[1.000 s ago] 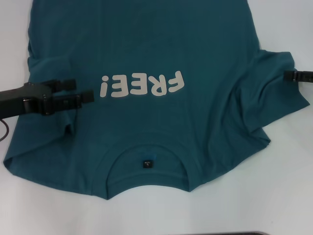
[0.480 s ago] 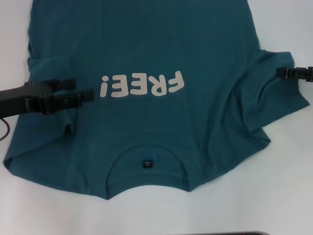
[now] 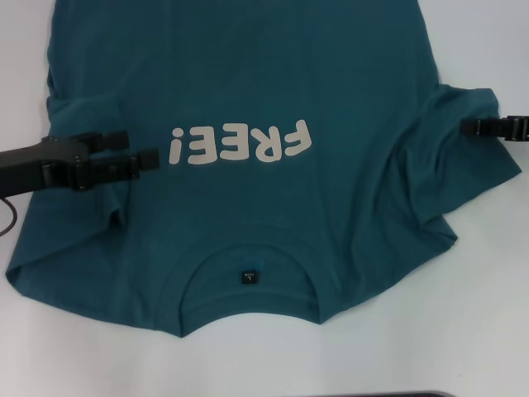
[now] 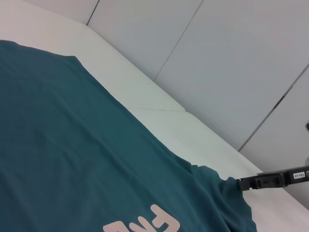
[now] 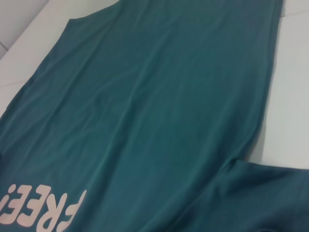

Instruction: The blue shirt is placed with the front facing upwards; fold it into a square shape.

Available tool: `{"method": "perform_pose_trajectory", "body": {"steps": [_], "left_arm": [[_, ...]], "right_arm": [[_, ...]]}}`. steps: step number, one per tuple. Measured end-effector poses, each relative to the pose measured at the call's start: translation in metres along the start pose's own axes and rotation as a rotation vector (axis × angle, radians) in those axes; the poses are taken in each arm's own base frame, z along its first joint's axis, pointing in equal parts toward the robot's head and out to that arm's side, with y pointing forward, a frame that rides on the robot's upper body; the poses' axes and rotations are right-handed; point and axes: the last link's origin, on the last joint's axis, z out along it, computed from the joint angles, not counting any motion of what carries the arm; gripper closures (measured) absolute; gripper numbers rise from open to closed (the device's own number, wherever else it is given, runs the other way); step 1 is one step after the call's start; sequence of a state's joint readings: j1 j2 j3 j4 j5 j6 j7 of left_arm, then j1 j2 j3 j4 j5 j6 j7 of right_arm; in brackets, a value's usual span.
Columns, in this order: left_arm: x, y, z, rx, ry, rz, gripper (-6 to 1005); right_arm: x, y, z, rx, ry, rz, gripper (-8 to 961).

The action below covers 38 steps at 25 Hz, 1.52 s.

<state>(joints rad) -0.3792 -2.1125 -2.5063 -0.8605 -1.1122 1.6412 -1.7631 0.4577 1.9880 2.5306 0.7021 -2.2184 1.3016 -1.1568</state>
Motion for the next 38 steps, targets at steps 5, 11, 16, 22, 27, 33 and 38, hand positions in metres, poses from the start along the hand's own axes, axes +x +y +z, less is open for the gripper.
{"method": "perform_pose_trajectory", "body": {"steps": [5, 11, 16, 22, 27, 33, 38], "left_arm": [[-0.001, 0.0, -0.001, 0.004, 0.0, 0.004, 91], [-0.001, -0.001, -0.002, 0.005, 0.001, 0.005, 92], [-0.002, -0.001, -0.003, 0.007, 0.002, 0.004, 91], [-0.002, -0.001, -0.003, 0.007, 0.002, 0.004, 91], [-0.001, 0.0, 0.0, 0.001, 0.005, 0.005, 91], [-0.001, 0.001, 0.001, -0.002, 0.006, -0.002, 92], [-0.001, 0.002, 0.003, -0.005, 0.01, -0.005, 92]], "right_arm": [[0.0, -0.001, -0.001, 0.0, -0.007, 0.014, 500], [0.001, -0.003, -0.004, 0.007, -0.02, 0.03, 786], [0.003, -0.007, -0.008, 0.015, -0.032, 0.044, 882], [0.007, -0.012, -0.015, 0.03, -0.043, 0.066, 937], [0.008, -0.02, -0.027, 0.049, -0.077, 0.092, 937], [0.006, -0.025, -0.035, 0.061, -0.094, 0.098, 922], [0.002, -0.027, -0.042, 0.066, -0.102, 0.087, 911]]}}
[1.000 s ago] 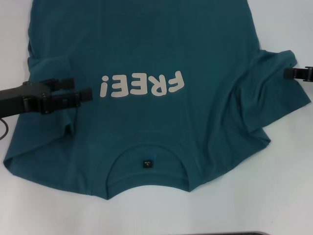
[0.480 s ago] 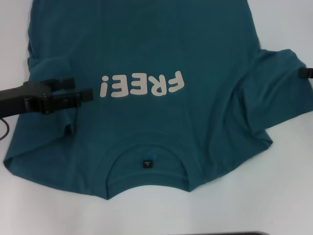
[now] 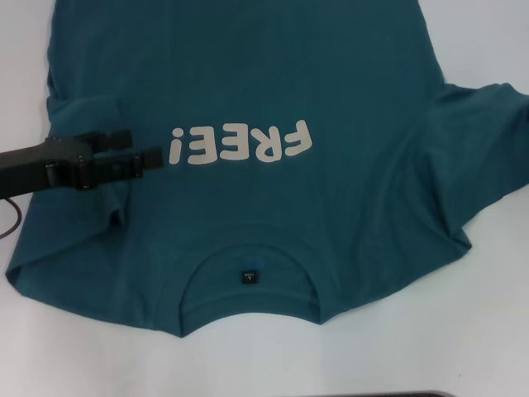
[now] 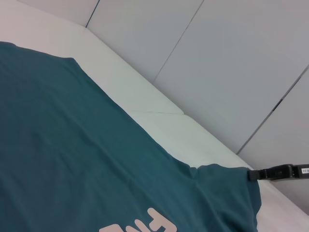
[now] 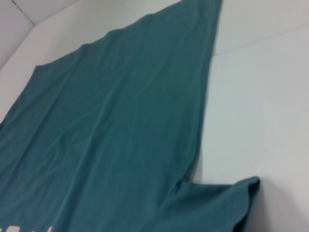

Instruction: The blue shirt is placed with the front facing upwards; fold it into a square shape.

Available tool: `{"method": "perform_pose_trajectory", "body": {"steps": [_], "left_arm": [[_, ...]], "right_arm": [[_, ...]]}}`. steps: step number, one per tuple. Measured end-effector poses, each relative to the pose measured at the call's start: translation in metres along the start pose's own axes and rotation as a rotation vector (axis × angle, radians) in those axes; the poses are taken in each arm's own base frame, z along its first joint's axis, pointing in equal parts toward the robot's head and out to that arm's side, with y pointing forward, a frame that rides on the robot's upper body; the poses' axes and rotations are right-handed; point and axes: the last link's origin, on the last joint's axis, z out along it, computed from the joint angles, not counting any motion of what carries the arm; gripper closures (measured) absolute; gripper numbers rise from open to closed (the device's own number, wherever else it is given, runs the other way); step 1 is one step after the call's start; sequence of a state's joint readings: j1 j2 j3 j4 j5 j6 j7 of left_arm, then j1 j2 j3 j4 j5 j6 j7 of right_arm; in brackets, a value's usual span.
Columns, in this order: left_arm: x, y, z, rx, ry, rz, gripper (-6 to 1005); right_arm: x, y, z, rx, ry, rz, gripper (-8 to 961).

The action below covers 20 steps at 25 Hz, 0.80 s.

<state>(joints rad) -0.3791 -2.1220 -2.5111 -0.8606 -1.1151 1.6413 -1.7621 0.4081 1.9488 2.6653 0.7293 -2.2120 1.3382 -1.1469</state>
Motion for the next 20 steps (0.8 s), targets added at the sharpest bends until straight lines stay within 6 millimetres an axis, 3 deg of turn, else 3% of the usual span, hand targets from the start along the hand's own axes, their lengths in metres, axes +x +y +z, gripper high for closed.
{"method": "perform_pose_trajectory", "body": {"steps": [12, 20], "left_arm": [[-0.002, 0.002, 0.003, -0.013, 0.001, -0.011, 91], [-0.001, 0.003, 0.004, -0.02, -0.001, -0.008, 92]], "right_arm": [[-0.004, 0.0, -0.006, -0.007, -0.011, -0.006, 882], [-0.015, 0.015, 0.005, -0.063, -0.014, -0.04, 863]]}}
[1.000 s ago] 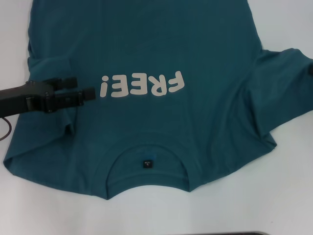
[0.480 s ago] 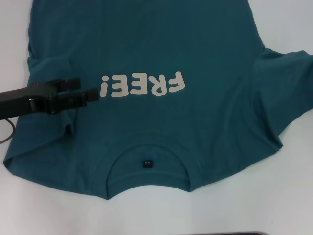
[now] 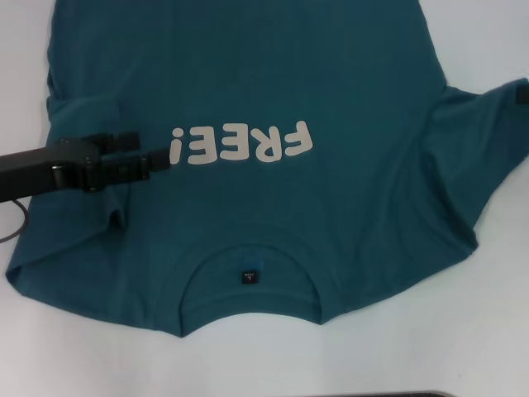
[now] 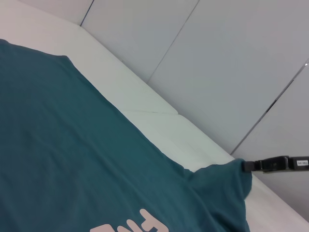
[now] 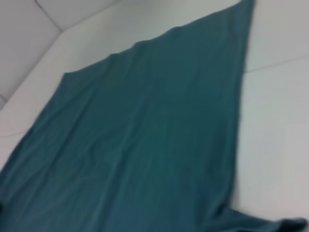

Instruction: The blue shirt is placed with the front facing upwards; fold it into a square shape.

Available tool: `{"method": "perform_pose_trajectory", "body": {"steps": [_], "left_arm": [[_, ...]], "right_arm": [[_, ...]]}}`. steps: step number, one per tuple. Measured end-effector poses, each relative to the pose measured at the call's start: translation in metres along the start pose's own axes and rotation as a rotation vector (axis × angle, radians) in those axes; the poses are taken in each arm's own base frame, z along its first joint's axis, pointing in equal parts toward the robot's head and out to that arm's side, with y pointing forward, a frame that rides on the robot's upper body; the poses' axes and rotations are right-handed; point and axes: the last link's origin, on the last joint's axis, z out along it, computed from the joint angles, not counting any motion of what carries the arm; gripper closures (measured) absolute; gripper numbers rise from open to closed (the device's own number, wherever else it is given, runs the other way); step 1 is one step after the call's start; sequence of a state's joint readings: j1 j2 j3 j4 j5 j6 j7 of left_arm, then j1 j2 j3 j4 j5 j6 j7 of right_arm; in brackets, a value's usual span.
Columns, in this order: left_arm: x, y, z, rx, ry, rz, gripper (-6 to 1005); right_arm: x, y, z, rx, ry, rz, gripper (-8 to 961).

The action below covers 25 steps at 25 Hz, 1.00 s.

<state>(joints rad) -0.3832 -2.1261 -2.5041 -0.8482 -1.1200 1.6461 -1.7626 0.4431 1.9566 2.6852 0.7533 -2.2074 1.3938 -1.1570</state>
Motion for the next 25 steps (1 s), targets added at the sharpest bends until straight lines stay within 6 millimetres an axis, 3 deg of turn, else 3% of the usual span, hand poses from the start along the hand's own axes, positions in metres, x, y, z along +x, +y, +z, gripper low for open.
{"method": "perform_pose_trajectory", "body": {"steps": [11, 25], "left_arm": [[0.0, 0.0, 0.001, 0.001, -0.002, 0.002, 92], [0.002, -0.001, 0.001, 0.005, -0.001, 0.005, 92]], "right_arm": [[-0.017, 0.033, 0.021, -0.144, -0.017, -0.049, 837], [-0.017, 0.068, 0.06, -0.238, 0.012, -0.105, 804]]}}
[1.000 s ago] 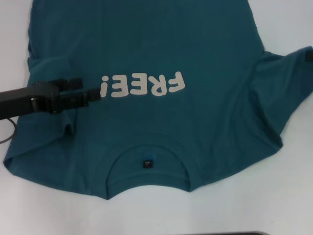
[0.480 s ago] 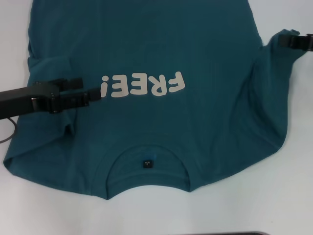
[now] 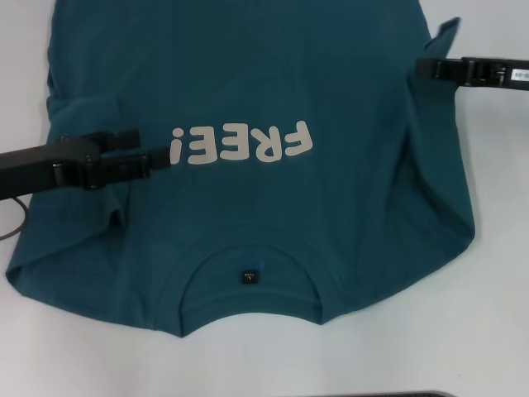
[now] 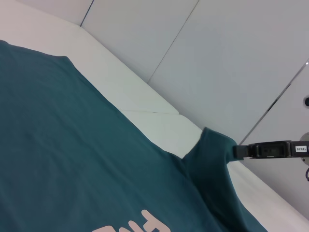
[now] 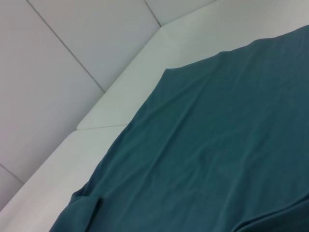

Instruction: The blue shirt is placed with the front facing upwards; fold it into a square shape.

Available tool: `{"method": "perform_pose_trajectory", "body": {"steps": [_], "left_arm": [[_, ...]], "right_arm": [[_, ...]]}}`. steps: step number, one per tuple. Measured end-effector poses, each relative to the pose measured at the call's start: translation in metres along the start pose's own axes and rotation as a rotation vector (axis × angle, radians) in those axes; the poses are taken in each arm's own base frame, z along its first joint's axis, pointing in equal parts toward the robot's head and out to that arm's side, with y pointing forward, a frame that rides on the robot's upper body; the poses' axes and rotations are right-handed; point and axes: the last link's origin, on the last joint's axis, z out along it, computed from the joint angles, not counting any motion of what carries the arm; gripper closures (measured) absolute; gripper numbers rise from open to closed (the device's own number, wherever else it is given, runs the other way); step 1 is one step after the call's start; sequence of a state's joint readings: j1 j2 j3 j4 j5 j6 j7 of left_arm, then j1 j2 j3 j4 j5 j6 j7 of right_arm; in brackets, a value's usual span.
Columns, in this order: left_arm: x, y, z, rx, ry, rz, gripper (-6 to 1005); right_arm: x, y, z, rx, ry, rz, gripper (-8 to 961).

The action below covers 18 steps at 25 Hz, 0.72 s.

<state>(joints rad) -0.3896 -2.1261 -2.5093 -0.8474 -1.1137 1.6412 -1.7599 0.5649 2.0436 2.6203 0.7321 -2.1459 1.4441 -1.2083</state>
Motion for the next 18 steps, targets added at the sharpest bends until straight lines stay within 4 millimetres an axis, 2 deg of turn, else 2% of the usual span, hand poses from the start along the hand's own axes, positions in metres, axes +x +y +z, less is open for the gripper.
{"method": "perform_pose_trajectory", "body": {"steps": [11, 14, 18], "left_arm": [[-0.003, -0.003, 0.0, 0.011, 0.001, -0.012, 91], [-0.003, -0.003, -0.001, 0.011, 0.001, -0.013, 91], [-0.003, -0.003, 0.0, 0.01, 0.0, -0.013, 91]], "right_arm": [[0.003, 0.016, 0.032, -0.061, 0.054, -0.033, 778], [0.0, 0.016, 0.03, -0.062, 0.038, -0.033, 544], [0.002, 0.007, 0.018, -0.033, 0.019, -0.02, 346]]}}
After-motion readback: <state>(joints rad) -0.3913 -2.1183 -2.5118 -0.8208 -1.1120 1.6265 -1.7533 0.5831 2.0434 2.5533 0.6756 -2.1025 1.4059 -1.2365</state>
